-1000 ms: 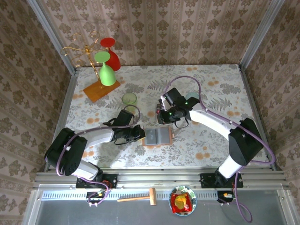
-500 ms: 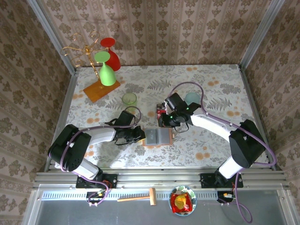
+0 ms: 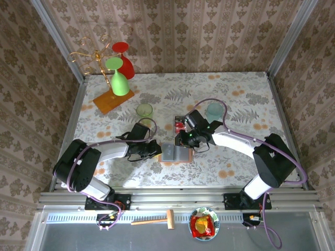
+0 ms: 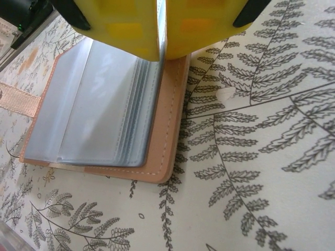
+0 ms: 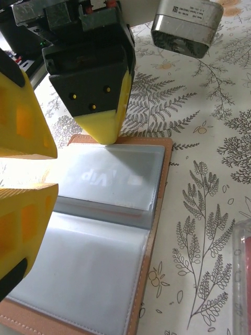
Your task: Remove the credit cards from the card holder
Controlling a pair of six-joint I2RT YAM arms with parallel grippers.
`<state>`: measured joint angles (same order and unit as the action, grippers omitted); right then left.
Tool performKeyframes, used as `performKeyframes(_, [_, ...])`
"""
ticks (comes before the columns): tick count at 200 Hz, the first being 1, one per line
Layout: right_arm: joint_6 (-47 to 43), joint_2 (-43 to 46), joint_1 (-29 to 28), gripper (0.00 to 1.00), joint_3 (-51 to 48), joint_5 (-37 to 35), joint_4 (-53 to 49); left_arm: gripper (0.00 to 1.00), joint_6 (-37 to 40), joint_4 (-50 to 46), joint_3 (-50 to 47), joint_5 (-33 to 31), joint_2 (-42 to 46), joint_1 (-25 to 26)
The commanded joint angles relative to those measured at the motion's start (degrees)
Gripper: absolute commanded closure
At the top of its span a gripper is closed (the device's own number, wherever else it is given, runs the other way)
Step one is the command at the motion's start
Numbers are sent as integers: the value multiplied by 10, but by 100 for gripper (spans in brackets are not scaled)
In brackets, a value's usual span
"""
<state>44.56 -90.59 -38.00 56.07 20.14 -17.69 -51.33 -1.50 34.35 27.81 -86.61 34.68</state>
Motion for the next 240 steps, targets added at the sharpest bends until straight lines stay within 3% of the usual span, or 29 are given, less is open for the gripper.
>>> performKeyframes(1, [23, 4, -8, 78, -4, 11, 22, 88, 14, -14, -11, 1, 14, -6])
performKeyframes(119, [41, -22, -15, 76, 2, 17, 24, 89, 8, -2, -30, 8, 7, -4])
performKeyframes(240, [76, -102, -27, 70, 18, 72, 63, 89, 7, -2, -27, 8, 5, -3])
